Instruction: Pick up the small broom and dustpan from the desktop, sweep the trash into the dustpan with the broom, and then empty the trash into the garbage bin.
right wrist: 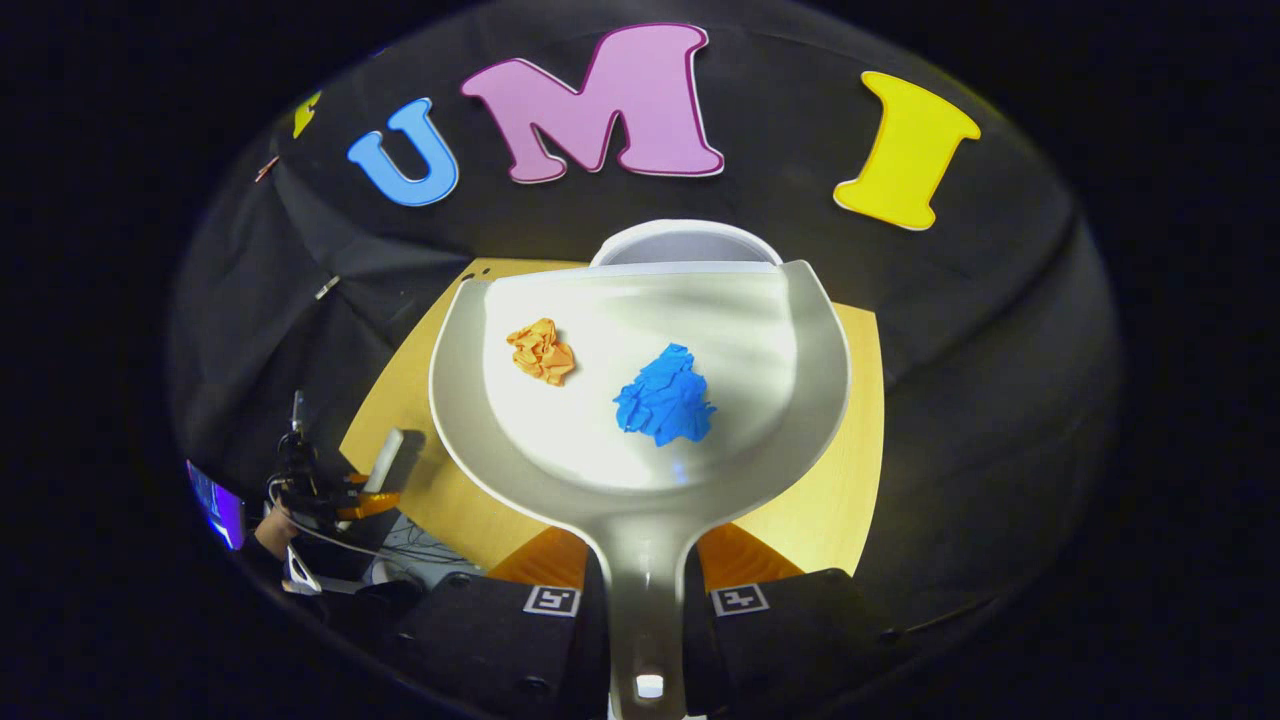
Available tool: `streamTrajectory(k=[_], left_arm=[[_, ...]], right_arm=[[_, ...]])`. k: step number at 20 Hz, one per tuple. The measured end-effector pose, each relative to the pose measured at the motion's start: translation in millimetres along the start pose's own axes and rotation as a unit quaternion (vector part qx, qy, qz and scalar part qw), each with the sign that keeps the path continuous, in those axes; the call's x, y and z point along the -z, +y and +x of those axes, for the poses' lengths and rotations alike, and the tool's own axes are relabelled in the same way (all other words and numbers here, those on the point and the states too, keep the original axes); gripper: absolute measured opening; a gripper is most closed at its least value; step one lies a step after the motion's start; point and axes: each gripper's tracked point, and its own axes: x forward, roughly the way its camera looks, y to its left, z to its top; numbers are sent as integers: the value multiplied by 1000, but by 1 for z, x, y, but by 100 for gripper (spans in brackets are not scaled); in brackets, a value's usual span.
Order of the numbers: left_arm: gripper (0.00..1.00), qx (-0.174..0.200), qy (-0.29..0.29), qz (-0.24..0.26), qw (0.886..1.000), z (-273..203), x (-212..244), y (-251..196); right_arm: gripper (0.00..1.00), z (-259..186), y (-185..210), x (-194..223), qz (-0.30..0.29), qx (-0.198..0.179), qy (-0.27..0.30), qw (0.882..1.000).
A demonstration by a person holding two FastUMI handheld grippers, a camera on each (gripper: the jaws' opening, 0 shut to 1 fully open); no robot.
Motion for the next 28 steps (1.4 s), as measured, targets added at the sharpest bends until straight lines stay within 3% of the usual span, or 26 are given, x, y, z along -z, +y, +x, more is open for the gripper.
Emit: streamTrajectory(k=[1, 2, 9, 12, 13, 14, 17, 18, 19, 21, 22, 23, 24, 26, 28], left_arm=[[27, -5, -3, -2, 1000, -1, -4, 3], [25, -11, -5, -6, 1000, -2, -7, 6], [26, -29, -27, -89, 995, -16, -15, 11], [26, -23, -22, -86, 996, -19, -16, 12], [26, -31, -19, -75, 997, -20, -17, 15], [26, -36, -20, -66, 997, -21, -21, 16], [26, -32, -33, -72, 996, -26, -31, 20], [26, -29, -36, -77, 996, -25, -33, 20], [26, -29, -37, -79, 996, -25, -34, 20], [26, -27, -37, -89, 995, -24, -34, 20], [26, -22, -41, -98, 994, -23, -36, 18], [24, -15, -45, -107, 993, -22, -38, 15], [26, -12, -45, -114, 992, -20, -37, 13], [26, -7, -44, -121, 992, -16, -35, 12], [26, -5, -41, -121, 992, -14, -37, 13]], right_arm=[[28, 6, -8, -8, -3, 10, -6, 1000], [33, 12, -16, -16, -11, 21, -11, 1000], [33, 68, -49, -69, -67, 90, -36, 993], [33, 93, -61, -82, -97, 123, -42, 987], [37, 98, -67, -86, -106, 139, -42, 984], [33, 103, -71, -89, -113, 151, -44, 981], [33, 114, -83, -98, -125, 188, -51, 973], [29, 115, -88, -102, -136, 204, -55, 968], [33, 117, -90, -103, -148, 218, -57, 963], [29, 121, -97, -107, -171, 246, -61, 952], [33, 125, -100, -110, -190, 264, -64, 943], [29, 127, -104, -113, -212, 283, -68, 933], [33, 128, -106, -114, -229, 297, -69, 924], [33, 127, -111, -114, -252, 323, -68, 910], [29, 126, -115, -113, -274, 346, -67, 895]])
